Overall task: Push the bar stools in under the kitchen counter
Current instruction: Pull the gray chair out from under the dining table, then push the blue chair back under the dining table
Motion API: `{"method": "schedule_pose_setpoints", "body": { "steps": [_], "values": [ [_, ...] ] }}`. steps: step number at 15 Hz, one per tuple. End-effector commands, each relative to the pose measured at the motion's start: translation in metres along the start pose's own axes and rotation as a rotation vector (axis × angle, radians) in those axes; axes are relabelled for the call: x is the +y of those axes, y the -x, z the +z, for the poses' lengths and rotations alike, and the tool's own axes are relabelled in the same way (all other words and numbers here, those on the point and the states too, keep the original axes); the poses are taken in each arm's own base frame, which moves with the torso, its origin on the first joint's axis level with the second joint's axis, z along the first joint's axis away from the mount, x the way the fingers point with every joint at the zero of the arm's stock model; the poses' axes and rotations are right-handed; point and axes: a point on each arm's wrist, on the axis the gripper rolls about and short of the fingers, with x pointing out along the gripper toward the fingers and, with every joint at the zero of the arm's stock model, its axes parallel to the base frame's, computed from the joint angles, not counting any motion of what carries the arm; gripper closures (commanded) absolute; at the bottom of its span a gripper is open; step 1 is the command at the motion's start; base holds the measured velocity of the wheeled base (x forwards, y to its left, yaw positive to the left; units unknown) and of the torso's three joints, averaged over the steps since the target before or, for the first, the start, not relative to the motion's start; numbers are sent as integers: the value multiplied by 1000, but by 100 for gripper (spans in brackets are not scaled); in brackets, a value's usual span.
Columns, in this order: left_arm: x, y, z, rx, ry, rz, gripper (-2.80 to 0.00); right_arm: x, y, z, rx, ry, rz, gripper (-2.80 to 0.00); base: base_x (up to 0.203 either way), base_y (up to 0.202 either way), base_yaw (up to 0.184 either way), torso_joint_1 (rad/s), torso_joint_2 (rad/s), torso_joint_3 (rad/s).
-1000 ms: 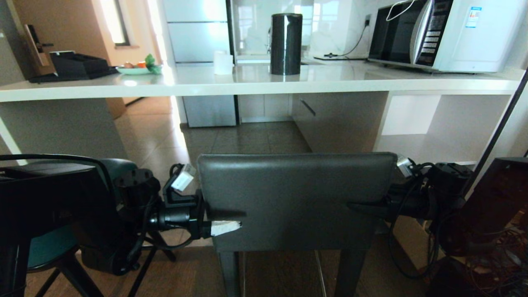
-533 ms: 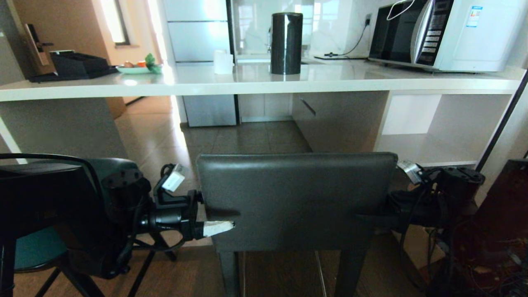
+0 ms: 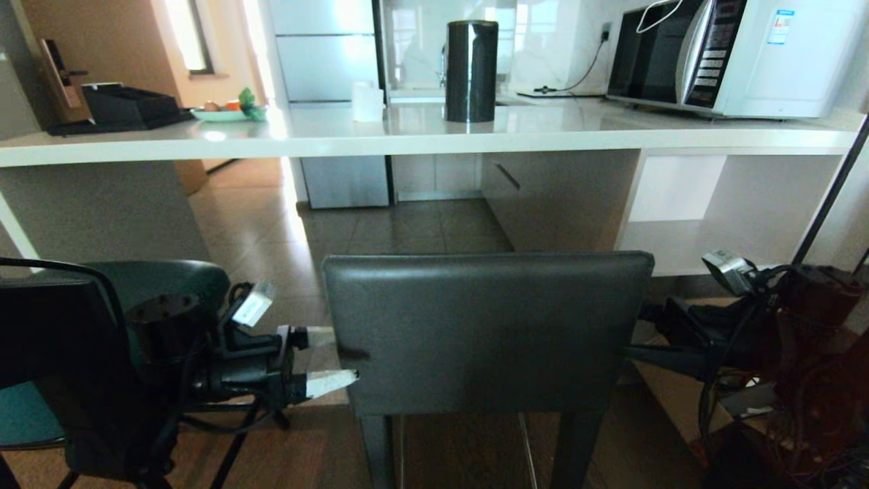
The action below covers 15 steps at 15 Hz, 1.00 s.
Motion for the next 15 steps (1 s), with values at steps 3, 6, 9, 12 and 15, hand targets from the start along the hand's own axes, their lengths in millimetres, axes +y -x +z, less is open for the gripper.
{"method": "schedule_pose_setpoints", "body": {
  "steps": [3,6,9,12,15],
  "values": [
    [-22,31,4,-9,21,74,-280,29,41,7,-7,3,-53,-280,0,0,0,0,0,0],
    [-45,53,6,-15,37,125,-280,63,62,6,-12,7,-94,-280,0,0,0,0,0,0],
    [-86,72,14,-33,10,149,-280,109,69,11,-17,57,-140,-280,0,0,0,0,0,0],
    [-131,85,32,-76,-107,101,-280,155,66,22,-15,174,-147,-280,0,0,0,0,0,0],
    [-180,96,57,-119,-201,-22,-280,205,61,41,-12,331,-141,-280,0,0,0,0,0,0]
  ]
}}
